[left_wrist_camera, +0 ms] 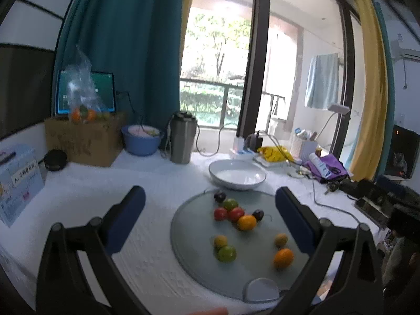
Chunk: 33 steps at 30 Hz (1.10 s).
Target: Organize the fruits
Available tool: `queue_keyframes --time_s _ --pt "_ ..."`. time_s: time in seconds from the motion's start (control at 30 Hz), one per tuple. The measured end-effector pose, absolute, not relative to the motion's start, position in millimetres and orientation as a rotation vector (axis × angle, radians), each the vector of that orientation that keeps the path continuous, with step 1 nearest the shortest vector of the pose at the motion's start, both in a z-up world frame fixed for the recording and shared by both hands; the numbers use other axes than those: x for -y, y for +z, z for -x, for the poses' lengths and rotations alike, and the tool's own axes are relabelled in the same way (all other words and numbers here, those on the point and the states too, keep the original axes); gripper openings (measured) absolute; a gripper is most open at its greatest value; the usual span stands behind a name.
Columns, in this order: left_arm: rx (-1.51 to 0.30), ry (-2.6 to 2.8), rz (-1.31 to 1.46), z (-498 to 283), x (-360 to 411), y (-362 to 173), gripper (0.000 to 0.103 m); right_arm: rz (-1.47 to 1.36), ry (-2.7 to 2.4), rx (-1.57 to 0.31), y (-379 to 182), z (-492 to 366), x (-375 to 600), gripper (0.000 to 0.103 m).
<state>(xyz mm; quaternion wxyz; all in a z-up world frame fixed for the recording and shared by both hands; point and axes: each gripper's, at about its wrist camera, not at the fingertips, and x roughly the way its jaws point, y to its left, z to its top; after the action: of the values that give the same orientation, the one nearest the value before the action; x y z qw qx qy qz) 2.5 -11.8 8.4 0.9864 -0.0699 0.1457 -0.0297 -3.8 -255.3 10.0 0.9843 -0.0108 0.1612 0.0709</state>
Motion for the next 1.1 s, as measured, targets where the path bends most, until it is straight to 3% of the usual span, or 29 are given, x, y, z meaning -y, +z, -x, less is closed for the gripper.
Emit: queue_keyframes --time_s 1.1 --pt "-0.268 -0.092 0.158 7.0 10.3 14.2 0.100 0.026 0.132 -0.358 3.9 -0.9 257.4 0.087"
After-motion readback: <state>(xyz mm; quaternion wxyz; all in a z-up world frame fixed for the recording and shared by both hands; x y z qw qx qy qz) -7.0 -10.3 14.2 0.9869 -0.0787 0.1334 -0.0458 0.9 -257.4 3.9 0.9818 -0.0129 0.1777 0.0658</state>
